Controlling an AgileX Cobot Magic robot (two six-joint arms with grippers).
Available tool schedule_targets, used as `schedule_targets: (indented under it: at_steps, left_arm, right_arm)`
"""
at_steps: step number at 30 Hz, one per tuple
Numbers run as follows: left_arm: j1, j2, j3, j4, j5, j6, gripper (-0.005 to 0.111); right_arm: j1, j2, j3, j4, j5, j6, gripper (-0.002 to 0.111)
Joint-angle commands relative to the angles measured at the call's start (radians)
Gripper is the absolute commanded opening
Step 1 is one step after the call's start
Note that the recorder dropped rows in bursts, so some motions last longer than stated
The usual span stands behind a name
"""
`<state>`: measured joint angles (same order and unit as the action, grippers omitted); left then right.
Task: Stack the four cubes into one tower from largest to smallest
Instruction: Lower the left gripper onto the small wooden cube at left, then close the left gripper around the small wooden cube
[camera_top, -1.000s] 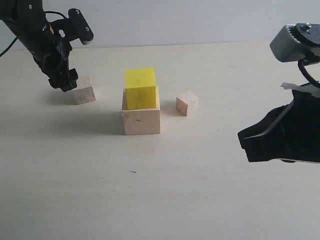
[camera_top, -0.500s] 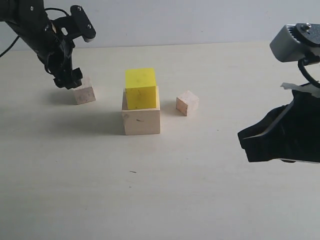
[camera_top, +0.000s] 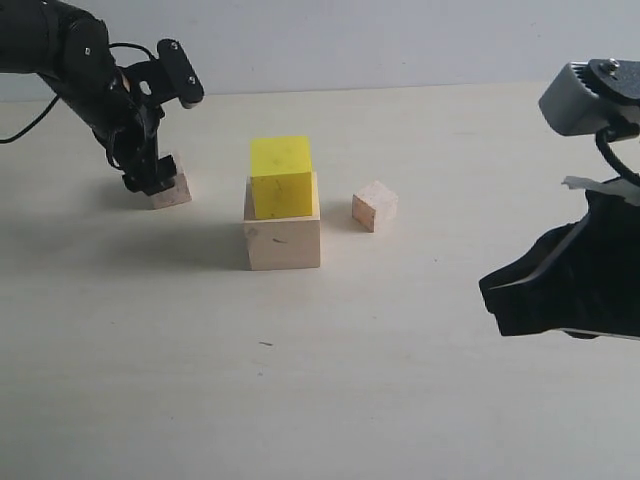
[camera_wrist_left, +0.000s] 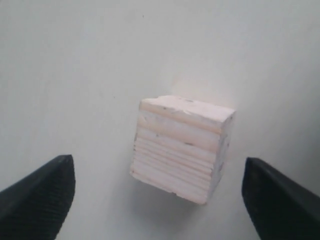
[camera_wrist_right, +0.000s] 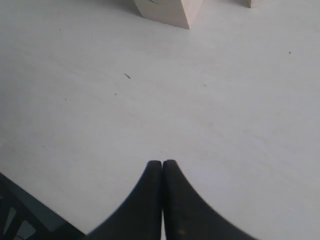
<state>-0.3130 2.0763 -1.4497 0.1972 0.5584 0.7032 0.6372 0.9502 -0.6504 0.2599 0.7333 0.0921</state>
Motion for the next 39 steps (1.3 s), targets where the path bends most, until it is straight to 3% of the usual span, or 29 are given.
schedule_targets:
  at_steps: [1, 21, 25, 31, 32, 39]
  left_arm:
    - [-0.005, -0.004, -0.003, -0.005, -0.059, 0.0, 0.086]
    - [-0.005, 0.081, -0.003, -0.005, -0.095, 0.0, 0.084]
    - [-0.005, 0.081, -0.003, -0.005, -0.062, -0.004, 0.062]
    - [-0.005, 0.075, -0.003, -0.005, 0.036, -0.004, 0.005]
    - [-0.005, 0.071, -0.003, -0.002, 0.055, -0.001, 0.001]
    - [-0.005, 0.039, -0.003, -0.002, 0.115, -0.008, 0.0]
  right_arm:
    - [-0.006, -0.008, 0.006, 0.001, -0.004, 0.005, 0.0]
    - [-0.006, -0.008, 0.006, 0.001, -0.003, 0.012, 0.0]
    - [-0.006, -0.008, 0.006, 0.001, -0.003, 0.012, 0.0]
    - [-0.006, -0.008, 0.006, 0.001, -0.003, 0.012, 0.0]
    - [-0.006, -0.008, 0.006, 0.001, -0.003, 0.012, 0.0]
    - [-0.006, -0.008, 0.006, 0.001, -0.003, 0.012, 0.0]
